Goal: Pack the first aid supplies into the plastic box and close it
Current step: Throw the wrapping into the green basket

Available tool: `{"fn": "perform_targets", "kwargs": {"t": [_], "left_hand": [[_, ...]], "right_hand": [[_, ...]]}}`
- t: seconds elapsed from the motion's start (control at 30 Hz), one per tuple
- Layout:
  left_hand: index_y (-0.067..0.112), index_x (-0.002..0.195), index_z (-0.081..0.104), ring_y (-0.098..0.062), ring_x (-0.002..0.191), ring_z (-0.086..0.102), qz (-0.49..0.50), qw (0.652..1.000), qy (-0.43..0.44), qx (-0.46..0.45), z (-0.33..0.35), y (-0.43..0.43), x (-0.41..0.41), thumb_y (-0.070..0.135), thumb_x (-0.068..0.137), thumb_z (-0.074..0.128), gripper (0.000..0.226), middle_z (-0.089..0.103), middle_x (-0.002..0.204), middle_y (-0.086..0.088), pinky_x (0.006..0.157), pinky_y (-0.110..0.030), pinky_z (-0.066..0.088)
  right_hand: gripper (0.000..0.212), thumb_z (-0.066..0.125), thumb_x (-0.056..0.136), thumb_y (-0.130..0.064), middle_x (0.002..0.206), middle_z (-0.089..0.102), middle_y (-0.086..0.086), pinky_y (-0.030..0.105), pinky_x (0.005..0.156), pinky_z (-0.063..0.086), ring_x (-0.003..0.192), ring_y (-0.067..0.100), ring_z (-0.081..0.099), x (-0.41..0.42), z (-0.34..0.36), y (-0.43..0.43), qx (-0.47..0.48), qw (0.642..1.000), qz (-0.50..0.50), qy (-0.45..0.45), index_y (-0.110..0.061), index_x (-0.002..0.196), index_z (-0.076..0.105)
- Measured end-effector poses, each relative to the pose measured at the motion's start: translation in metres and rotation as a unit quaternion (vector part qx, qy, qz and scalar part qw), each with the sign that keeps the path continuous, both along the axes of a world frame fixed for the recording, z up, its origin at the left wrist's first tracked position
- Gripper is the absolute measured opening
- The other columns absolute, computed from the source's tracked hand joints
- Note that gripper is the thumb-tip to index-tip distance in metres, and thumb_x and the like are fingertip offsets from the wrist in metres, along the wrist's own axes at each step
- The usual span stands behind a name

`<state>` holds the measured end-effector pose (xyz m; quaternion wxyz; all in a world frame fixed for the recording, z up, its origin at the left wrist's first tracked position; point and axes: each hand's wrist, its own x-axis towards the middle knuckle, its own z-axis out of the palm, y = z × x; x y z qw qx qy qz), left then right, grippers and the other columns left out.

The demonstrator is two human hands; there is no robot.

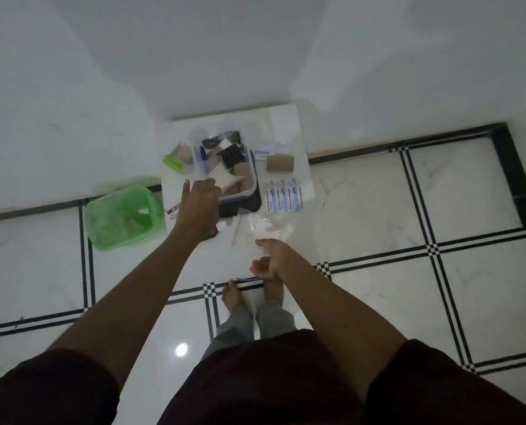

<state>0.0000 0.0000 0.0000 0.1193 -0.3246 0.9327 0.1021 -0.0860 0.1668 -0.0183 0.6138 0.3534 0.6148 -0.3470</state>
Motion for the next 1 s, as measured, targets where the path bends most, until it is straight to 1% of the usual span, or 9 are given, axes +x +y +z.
{"fn": "perform_targets", "kwargs": {"t": [0.07,0.17,0.27,0.4,0.5,0.6,0.8,0.93,1.0], "left_hand": [[-0.002,0.103,0.066,-0.04,0.113,0.051,-0.008,1.0,0.016,-0.006,0.001,-0.005,-0.002,-0.009,0.075,0.057,0.03,0.059,0.122,-0.021,0.111,-0.06,0.02],[0.002,0.088,0.068,-0.037,0.101,0.057,-0.014,0.999,0.046,-0.021,0.001,-0.005,-0.001,-0.008,0.077,0.056,0.019,0.065,0.102,-0.017,0.111,-0.059,0.019],[0.004,0.089,0.068,-0.034,0.094,0.062,0.034,0.986,0.165,-0.015,0.013,-0.001,0.007,0.004,0.086,0.057,0.012,0.07,0.097,-0.015,0.109,-0.054,0.026],[0.007,0.095,0.069,-0.029,0.083,0.066,0.171,0.926,0.335,0.034,0.05,0.005,0.02,0.015,0.09,0.057,0.015,0.073,0.094,-0.012,0.083,-0.04,0.051],[0.009,0.091,0.068,-0.018,0.064,0.058,0.238,0.884,0.402,0.021,0.075,-0.002,0.033,0.016,0.088,0.059,0.012,0.069,0.075,-0.008,0.065,-0.029,0.048],[0.01,0.088,0.068,-0.013,0.065,0.057,0.294,0.843,0.45,0.033,0.091,-0.013,0.044,0.016,0.086,0.06,0.011,0.067,0.072,-0.004,0.065,-0.021,0.046],[0.009,0.086,0.069,-0.013,0.067,0.056,0.391,0.78,0.488,-0.023,0.108,-0.032,0.078,0.02,0.086,0.058,0.016,0.064,0.072,-0.002,0.064,-0.014,0.041],[0.008,0.091,0.069,-0.018,0.076,0.061,0.412,0.788,0.451,-0.082,0.094,-0.055,0.124,0.02,0.088,0.058,0.017,0.07,0.083,-0.009,0.069,-0.019,0.039],[0.008,0.094,0.069,-0.024,0.084,0.063,0.406,0.806,0.418,-0.102,0.079,-0.075,0.153,0.019,0.088,0.058,0.017,0.071,0.091,-0.011,0.074,-0.02,0.039]], "right_hand": [[0.031,0.068,0.085,-0.027,0.078,0.049,0.014,0.039,0.073,0.053,0.069,0.021,0.05,0.001,-0.002,-0.003,-0.014,1.0,-0.001,-0.014,-0.002,0.095,0.052],[0.023,0.054,0.092,-0.023,0.059,0.054,0.008,0.031,0.055,0.045,0.058,0.016,0.045,0.006,-0.006,-0.002,-0.022,0.999,-0.039,0.026,-0.009,0.074,0.049],[0.014,0.044,0.091,-0.019,0.075,0.049,0.001,0.027,0.057,0.044,0.062,0.013,0.048,0.01,0.0,-0.001,-0.074,0.992,-0.066,0.078,-0.016,0.078,0.048],[0.011,0.049,0.086,-0.012,0.072,0.049,0.008,0.029,0.063,0.04,0.062,0.02,0.044,0.007,0.023,-0.014,-0.039,0.986,-0.11,0.117,-0.005,0.077,0.051],[0.013,0.057,0.08,-0.011,0.074,0.057,0.01,0.031,0.06,0.043,0.062,0.021,0.048,-0.007,0.048,-0.025,-0.021,0.973,-0.131,0.19,-0.001,0.089,0.059],[0.015,0.06,0.078,-0.015,0.073,0.06,0.008,0.028,0.054,0.043,0.057,0.02,0.05,-0.021,0.072,-0.042,-0.046,0.957,-0.142,0.25,-0.005,0.089,0.06],[0.013,0.053,0.086,-0.016,0.068,0.05,-0.004,0.035,0.065,0.049,0.061,0.014,0.052,-0.006,0.12,-0.095,-0.148,0.907,-0.048,0.392,-0.015,0.074,0.049],[0.011,0.053,0.081,-0.014,0.068,0.056,0.001,0.037,0.065,0.053,0.068,0.025,0.057,0.042,0.123,-0.148,-0.206,0.894,0.036,0.397,-0.011,0.071,0.053],[0.007,0.055,0.077,-0.014,0.07,0.057,0.001,0.045,0.074,0.059,0.073,0.025,0.059,0.075,0.109,-0.18,-0.213,0.899,0.081,0.374,-0.015,0.07,0.055]]}}
